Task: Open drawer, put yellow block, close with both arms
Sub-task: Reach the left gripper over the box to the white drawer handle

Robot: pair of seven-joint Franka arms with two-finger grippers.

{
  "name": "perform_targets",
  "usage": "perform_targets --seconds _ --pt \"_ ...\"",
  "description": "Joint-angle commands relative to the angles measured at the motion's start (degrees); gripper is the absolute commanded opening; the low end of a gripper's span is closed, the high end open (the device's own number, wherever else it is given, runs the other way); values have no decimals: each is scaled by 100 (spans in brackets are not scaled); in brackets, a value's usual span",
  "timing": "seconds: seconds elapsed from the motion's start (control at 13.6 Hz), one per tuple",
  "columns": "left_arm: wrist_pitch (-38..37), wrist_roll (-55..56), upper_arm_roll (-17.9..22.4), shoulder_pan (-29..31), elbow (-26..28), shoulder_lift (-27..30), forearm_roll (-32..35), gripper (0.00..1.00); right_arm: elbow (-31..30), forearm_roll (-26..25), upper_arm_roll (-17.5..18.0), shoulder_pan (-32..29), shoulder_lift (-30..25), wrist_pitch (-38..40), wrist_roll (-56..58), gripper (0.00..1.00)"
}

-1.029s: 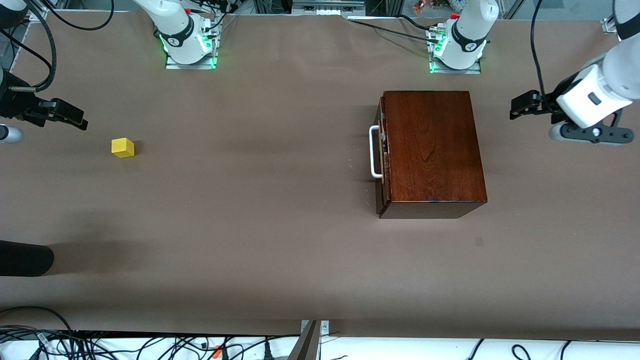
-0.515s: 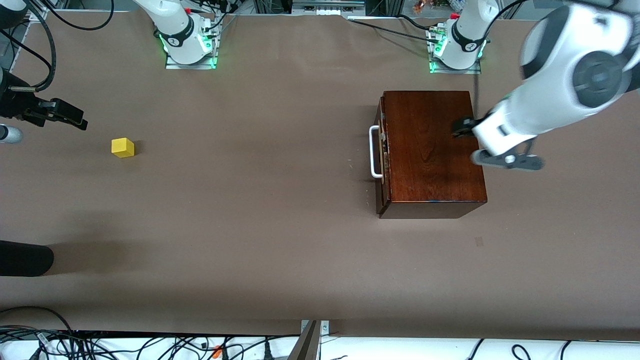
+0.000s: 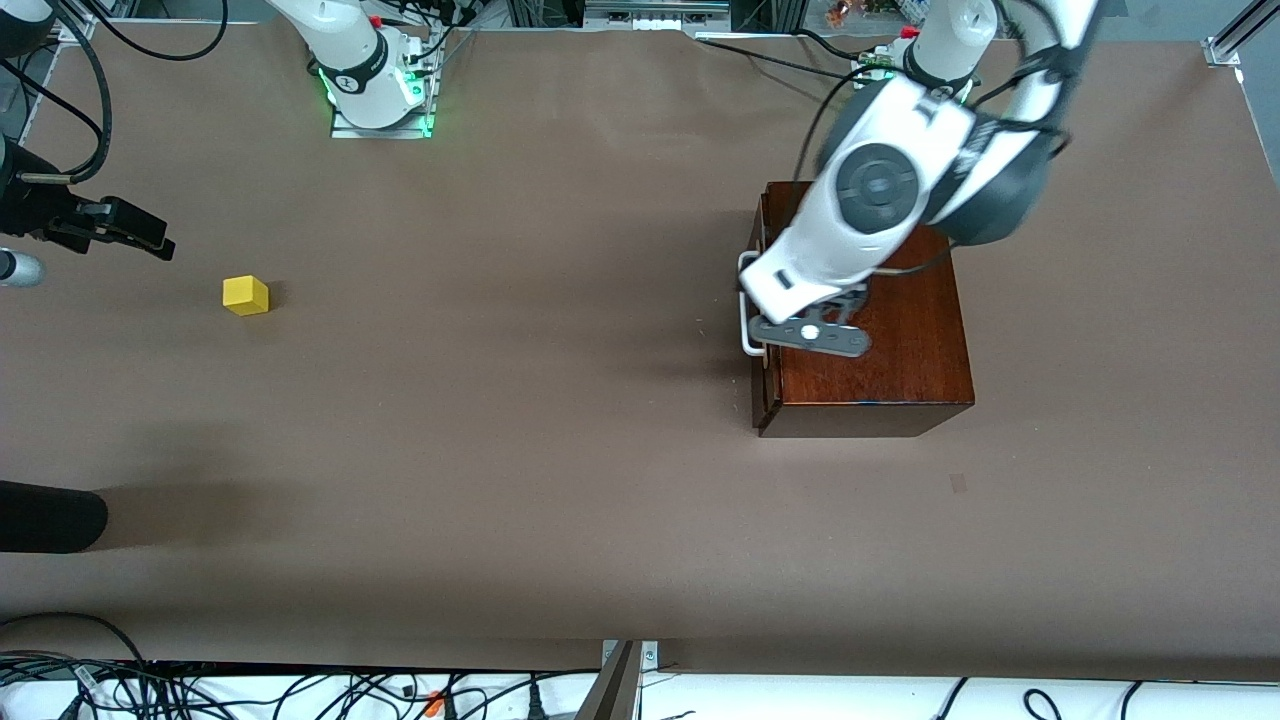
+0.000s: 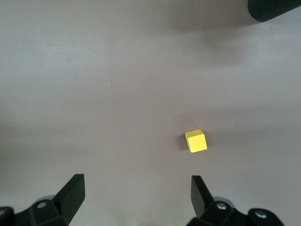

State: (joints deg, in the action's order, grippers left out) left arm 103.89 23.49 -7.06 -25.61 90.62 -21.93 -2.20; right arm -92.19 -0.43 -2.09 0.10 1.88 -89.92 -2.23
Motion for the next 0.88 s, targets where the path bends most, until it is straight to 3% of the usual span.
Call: perform_targets --seconds 0.0,0.29,0.81 --pt "201 322 65 -452 -97 -302 543 100 -54 -45 42 -54 -100 27 20 100" --pt "246 964 65 -892 -97 -646 1195 100 -54 -45 42 -63 -100 36 20 100" --pt "324 1052 65 -954 52 -769 1231 100 -63 -45 34 -54 -109 27 20 100"
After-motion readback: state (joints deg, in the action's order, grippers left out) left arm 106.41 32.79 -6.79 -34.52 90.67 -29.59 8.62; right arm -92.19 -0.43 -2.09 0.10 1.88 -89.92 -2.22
